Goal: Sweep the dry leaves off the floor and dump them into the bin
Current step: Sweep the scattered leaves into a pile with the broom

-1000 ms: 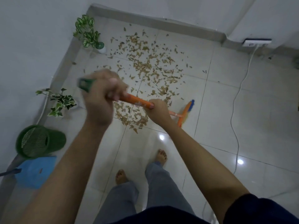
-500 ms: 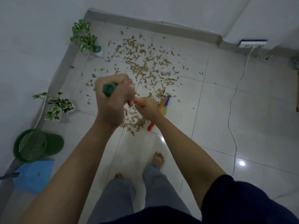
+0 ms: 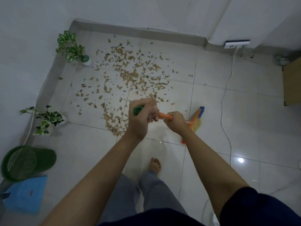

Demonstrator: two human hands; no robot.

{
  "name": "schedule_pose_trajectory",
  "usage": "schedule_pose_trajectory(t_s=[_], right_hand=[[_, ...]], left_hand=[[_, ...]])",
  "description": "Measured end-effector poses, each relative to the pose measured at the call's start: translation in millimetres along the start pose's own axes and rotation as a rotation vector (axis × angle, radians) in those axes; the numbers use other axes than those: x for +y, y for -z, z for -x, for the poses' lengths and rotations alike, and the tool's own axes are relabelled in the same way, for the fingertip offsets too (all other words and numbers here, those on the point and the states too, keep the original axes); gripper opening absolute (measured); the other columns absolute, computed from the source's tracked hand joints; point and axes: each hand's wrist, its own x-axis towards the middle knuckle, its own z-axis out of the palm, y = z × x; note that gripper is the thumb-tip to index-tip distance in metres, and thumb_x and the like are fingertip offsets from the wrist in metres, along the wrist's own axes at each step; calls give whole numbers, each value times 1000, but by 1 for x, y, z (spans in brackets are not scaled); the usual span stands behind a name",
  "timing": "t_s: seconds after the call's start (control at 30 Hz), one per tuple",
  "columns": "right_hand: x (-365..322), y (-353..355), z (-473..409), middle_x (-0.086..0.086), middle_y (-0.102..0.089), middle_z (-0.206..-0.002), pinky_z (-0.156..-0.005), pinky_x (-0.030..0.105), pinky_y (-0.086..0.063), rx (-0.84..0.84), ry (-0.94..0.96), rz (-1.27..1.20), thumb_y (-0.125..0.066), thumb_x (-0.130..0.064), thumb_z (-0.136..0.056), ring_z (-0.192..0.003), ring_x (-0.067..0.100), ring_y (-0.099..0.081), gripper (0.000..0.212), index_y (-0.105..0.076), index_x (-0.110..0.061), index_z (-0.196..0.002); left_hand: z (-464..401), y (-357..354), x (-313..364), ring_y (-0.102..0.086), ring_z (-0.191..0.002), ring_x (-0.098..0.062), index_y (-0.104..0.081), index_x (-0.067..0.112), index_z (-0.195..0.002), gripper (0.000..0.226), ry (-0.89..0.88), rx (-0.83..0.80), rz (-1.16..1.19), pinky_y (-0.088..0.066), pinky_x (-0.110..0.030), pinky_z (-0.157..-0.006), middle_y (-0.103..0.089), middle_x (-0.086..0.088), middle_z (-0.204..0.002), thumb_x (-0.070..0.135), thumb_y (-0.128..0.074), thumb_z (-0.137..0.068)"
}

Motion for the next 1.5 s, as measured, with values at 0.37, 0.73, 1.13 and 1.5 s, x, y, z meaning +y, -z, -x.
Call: schedule_pose_trajectory(t_s=[0.37, 0.73, 1.13, 1.5], right_hand=[[-97, -8, -41, -4, -29, -43, -40, 18, -18, -77, 306, -167, -52, -7, -82, -41, 10, -24, 49, -24, -21, -45], [-42, 72, -49, -4, -28, -39, -39, 18, -25, 157, 187, -149, -61, -16, -81, -34, 11, -33, 52, -25, -21, -43], [6, 60, -131, 8, -47, -62, -54, 30, -26, -107, 34, 59, -51, -15, -89, -65, 21, -44, 27, -47, -9, -63], [-73, 135, -193, -2, -37, -46, -45, 20, -26, -6, 247, 8, -56, -14, -85, -42, 11, -34, 45, -32, -18, -46]], left_hand=[[-30, 39, 50, -38, -37, -12, -52, 32, -44, 32, -199, 83, -109, -30, -29, -45, -42, 19, -42, 15, -48, -71], [-82, -10, 48, -37, -35, -9, -44, 30, -43, 31, -223, 35, 177, -31, -22, -48, -38, 17, -40, 13, -48, -69], [-139, -19, -32, -34, -39, -20, -46, 32, -41, 34, -22, 139, 97, -29, -28, -46, -39, 12, -42, 15, -48, -71], [-237, 10, 36, -39, -36, -7, -46, 29, -42, 33, -207, 135, 253, -37, -25, -57, -39, 15, -38, 16, -47, -73]])
